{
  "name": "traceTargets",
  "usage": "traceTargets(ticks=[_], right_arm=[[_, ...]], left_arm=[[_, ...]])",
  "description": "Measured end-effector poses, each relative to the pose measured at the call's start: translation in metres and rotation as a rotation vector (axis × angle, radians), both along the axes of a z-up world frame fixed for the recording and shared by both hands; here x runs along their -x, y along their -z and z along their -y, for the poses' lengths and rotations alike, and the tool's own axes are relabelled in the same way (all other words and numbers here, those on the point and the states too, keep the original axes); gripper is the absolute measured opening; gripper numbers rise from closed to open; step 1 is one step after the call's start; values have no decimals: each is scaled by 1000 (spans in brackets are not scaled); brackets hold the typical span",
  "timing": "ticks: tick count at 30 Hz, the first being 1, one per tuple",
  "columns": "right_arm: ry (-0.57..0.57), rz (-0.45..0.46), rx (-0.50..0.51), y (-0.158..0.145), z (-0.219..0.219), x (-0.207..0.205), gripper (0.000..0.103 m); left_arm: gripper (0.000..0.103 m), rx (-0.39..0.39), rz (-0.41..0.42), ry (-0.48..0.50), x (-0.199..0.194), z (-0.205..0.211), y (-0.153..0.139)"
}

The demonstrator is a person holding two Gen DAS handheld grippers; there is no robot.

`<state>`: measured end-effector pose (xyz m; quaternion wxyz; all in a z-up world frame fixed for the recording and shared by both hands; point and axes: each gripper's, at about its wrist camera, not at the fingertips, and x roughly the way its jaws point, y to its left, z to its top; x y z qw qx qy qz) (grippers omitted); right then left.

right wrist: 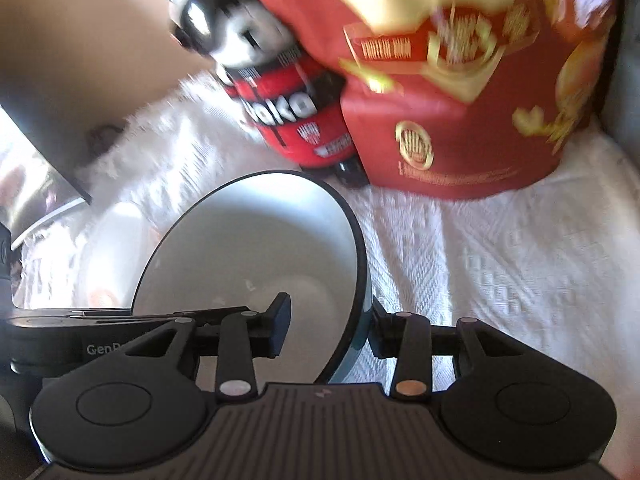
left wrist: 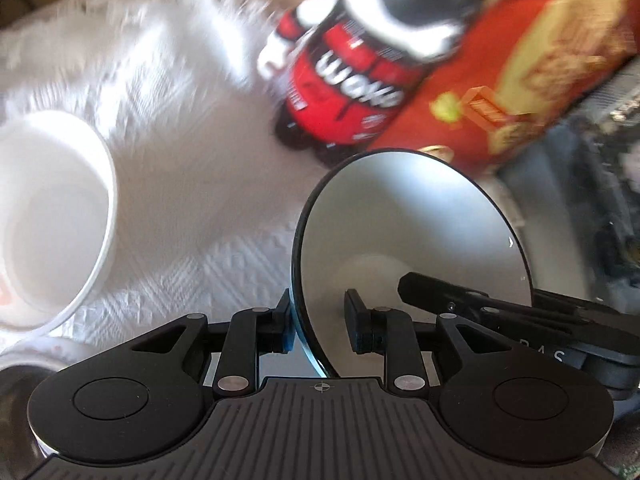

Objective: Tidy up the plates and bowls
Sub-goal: 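Lower the blue bowl into the gold-rimmed cream bowl with the right gripper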

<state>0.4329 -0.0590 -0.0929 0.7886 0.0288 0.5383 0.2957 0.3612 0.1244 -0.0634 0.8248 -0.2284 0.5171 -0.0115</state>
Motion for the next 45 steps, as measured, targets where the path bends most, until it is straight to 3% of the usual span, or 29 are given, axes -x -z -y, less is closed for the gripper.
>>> traceTargets(ticks=[4,9,21,31,35,45], right_arm=[[8,19,-16,-31,15,27,40],[17,17,27,-47,28,77,40],[99,-143,64,11,48,141,40],[108,-133,101,21,43,144,40],[103,-154,109,22,41,140,40],[115,-143,121,13,45,137,40]], left_arm=[[27,20,-18,64,26,7,-20],[27,30,-52,181,60,22,-15],[27,-6,-131,262,94,33,19],[24,60,-151,242,101,20,29],[29,88,-149,229,102,14,28],[31,86,-174,249,101,18,27]])
